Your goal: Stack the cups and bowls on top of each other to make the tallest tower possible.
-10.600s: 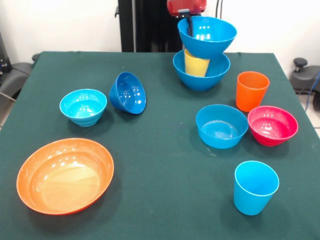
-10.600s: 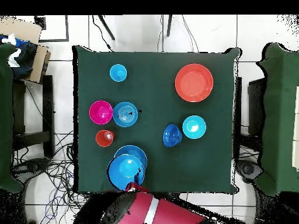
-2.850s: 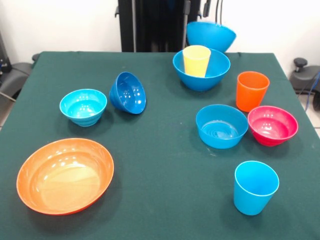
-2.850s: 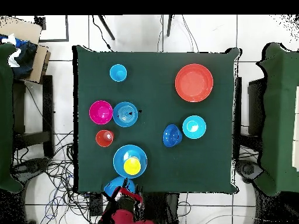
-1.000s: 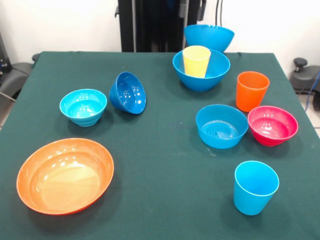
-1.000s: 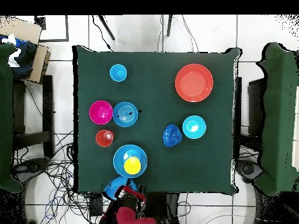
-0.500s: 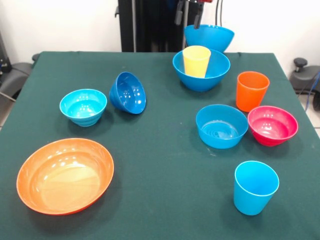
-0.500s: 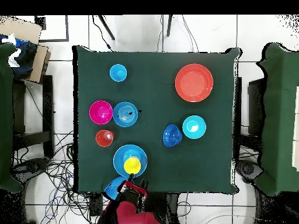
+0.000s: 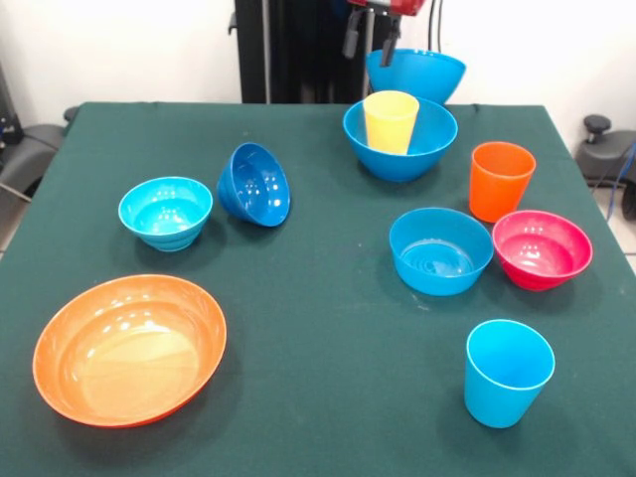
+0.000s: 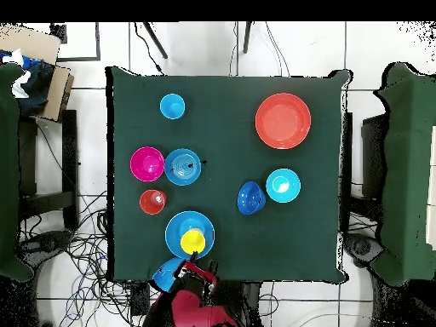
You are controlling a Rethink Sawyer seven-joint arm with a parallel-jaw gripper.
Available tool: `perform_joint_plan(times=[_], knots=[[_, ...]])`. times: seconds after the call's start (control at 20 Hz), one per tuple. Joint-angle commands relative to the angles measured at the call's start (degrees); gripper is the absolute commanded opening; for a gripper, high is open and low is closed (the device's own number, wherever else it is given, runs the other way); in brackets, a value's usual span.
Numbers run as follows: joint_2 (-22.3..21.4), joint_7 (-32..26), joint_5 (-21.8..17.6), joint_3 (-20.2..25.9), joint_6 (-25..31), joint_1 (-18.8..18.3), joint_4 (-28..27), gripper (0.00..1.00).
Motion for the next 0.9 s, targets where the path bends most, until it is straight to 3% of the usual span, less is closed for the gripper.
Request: perform_joint_plan(times=[0.05, 0.2, 0.5, 0.65, 0.9], knots=[[-6.37, 1.71, -4.75, 7.64, 7.66, -7.92, -5.25, 1.0], [-11.74, -0.09, -6.11, 12.19, 14.58, -13.15, -5.44, 1.0], [-19.5, -6.84, -4.65, 20.63, 28.96, -21.86, -7.9, 1.0], [-19.56, -8.93, -5.28, 21.68, 31.71, -23.49, -10.27, 1.0], [-17.67, -8.36, -8.59, 21.8, 31.77, -24.19, -13.5, 1.0]])
